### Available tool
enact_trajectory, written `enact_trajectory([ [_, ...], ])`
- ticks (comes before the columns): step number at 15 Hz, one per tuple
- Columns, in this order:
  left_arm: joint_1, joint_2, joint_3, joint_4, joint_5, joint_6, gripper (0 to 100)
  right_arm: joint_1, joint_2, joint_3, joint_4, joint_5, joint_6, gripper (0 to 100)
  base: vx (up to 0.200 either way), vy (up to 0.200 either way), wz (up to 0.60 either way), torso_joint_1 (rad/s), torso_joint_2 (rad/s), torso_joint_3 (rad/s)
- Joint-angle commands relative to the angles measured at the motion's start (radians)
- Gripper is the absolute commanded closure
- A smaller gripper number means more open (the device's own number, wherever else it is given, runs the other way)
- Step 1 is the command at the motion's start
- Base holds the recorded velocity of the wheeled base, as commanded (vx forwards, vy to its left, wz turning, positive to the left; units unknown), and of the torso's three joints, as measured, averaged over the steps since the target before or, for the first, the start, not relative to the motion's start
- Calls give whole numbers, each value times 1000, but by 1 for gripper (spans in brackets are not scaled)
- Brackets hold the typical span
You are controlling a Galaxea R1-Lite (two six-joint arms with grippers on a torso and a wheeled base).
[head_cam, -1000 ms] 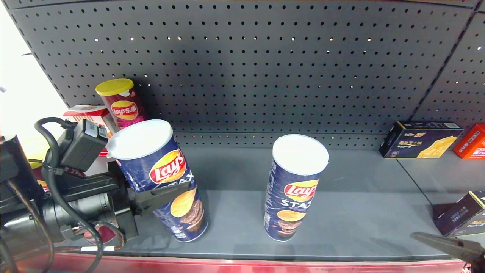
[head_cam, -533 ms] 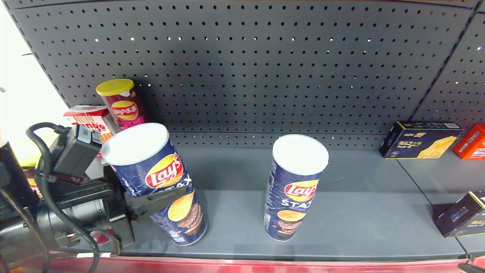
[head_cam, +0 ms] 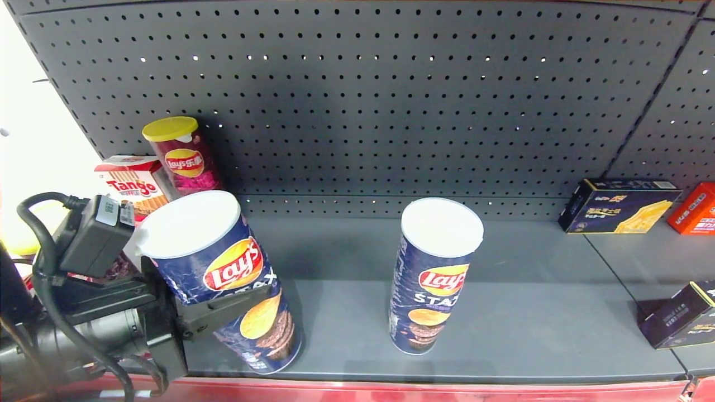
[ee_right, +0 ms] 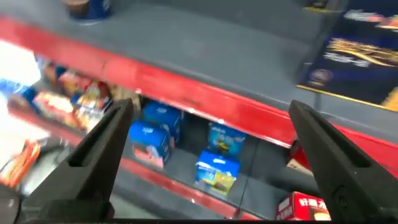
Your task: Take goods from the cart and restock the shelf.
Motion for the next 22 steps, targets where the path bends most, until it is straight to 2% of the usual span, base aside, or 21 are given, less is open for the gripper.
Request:
enact_trajectory([
  [1,-1,-5,3,-2,0,1,100,-6,-32,0,-10,-169,18,0,0,0,0,0,0,0],
  [3,-3,-12,7,0,0,-1,100,-6,-34,0,-8,-186,55,0,0,0,0,0,0,0],
  [6,-6,-14,7,0,-2,1,100,-2,-36,3,-16,-123,67,0,0,0,0,0,0,0],
  [8,-13,-19,7,0,-2,1,100,-2,-36,9,-25,89,39,0,0,0,0,0,0,0],
  [9,-15,-22,6,0,-2,1,100,-3,-36,9,-24,130,26,0,0,0,0,0,0,0],
  [11,-13,-22,3,0,0,1,100,-3,-36,14,-31,-2,75,0,0,0,0,0,0,0],
  [12,-13,-22,-3,0,0,1,100,-5,-36,37,-31,-146,90,0,0,0,0,0,0,0],
  [14,-19,-20,-19,0,-2,2,100,-3,-36,37,-31,-92,70,0,0,0,0,0,0,0],
  [22,-29,57,-161,18,-6,1,100,-3,-36,37,-31,-94,82,0,0,0,0,0,0,0],
])
